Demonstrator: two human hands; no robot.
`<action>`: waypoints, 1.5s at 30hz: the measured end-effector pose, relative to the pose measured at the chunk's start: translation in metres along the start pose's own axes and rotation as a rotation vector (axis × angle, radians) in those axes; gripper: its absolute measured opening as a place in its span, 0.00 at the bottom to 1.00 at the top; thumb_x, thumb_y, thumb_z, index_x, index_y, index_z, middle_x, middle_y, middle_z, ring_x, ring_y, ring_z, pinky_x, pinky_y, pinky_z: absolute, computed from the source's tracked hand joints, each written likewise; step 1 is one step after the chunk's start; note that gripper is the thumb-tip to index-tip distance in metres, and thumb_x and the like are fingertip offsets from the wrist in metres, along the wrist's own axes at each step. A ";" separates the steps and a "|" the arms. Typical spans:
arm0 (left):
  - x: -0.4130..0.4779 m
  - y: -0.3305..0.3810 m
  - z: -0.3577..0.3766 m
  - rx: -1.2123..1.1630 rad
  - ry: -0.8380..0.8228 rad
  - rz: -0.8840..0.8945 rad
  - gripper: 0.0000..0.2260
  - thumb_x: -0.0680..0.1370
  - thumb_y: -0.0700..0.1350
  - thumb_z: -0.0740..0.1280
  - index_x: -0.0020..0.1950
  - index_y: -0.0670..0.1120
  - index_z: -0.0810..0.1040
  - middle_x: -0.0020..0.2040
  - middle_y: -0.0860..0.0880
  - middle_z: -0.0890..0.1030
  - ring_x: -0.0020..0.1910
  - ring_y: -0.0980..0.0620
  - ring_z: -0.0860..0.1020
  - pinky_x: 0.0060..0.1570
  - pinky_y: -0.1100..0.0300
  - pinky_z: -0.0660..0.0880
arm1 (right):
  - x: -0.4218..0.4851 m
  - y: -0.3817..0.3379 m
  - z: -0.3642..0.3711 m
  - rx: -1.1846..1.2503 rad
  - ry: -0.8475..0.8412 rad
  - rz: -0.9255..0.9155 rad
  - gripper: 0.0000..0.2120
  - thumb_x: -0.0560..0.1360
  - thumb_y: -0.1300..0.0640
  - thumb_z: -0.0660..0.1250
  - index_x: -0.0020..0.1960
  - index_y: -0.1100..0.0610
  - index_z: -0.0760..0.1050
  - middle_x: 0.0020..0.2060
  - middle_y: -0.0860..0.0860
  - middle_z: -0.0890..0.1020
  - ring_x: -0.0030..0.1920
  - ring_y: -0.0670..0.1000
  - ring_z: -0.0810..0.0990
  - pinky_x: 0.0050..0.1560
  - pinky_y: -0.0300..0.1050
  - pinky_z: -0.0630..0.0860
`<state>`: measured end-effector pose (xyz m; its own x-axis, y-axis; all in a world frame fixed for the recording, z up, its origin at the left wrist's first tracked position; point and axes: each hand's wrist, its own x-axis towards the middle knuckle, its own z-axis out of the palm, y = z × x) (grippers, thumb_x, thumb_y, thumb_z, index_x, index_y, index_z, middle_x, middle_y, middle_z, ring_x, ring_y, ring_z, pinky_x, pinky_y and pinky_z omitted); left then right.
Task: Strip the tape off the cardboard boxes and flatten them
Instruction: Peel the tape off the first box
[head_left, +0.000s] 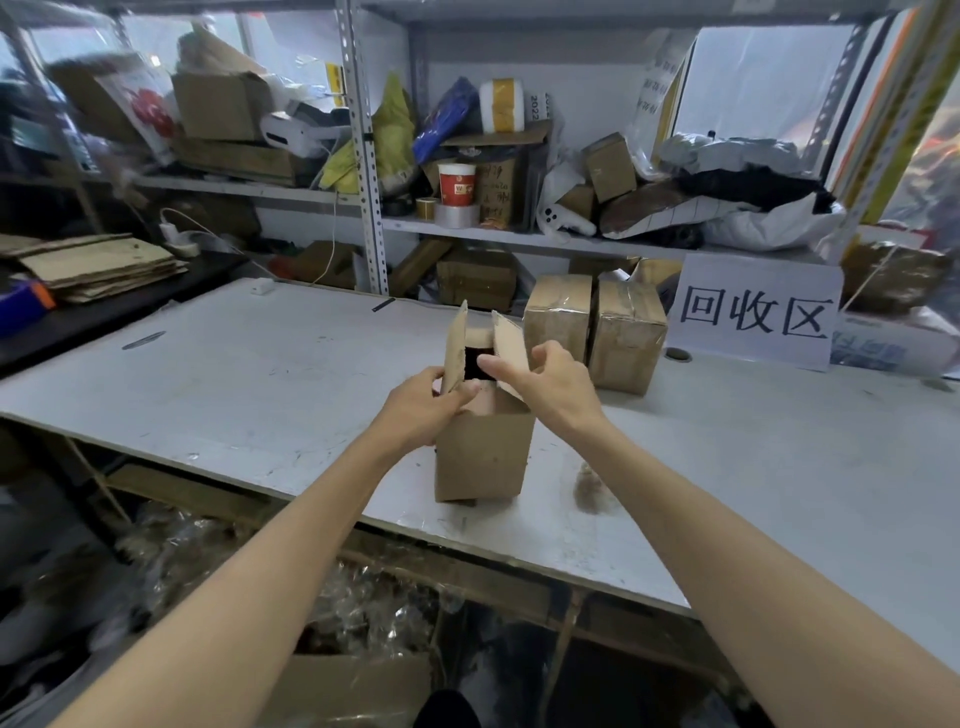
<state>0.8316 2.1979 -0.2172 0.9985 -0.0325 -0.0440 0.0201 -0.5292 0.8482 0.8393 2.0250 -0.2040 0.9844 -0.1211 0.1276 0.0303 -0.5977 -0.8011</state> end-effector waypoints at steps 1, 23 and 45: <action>-0.002 0.004 -0.002 0.071 0.000 -0.017 0.30 0.78 0.63 0.63 0.77 0.52 0.64 0.67 0.46 0.74 0.54 0.48 0.77 0.44 0.54 0.81 | 0.001 -0.003 0.001 -0.050 0.039 0.018 0.37 0.64 0.30 0.68 0.59 0.58 0.71 0.50 0.50 0.77 0.50 0.53 0.77 0.48 0.51 0.77; -0.015 0.046 -0.019 -0.280 0.462 0.064 0.18 0.82 0.53 0.59 0.68 0.46 0.75 0.53 0.51 0.76 0.53 0.49 0.73 0.58 0.50 0.72 | -0.024 -0.013 -0.027 0.440 -0.112 0.046 0.39 0.63 0.55 0.80 0.65 0.56 0.61 0.57 0.56 0.73 0.49 0.52 0.79 0.39 0.41 0.80; -0.020 0.065 -0.018 -0.291 0.199 0.203 0.31 0.72 0.35 0.72 0.72 0.46 0.66 0.68 0.44 0.72 0.65 0.44 0.71 0.57 0.54 0.77 | -0.008 0.026 -0.082 0.196 0.174 -0.101 0.20 0.70 0.72 0.64 0.59 0.57 0.75 0.45 0.53 0.80 0.51 0.56 0.79 0.40 0.39 0.76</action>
<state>0.8144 2.1795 -0.1519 0.9735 0.0678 0.2185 -0.1935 -0.2659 0.9444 0.8181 1.9452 -0.1778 0.9307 -0.2130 0.2973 0.1762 -0.4512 -0.8748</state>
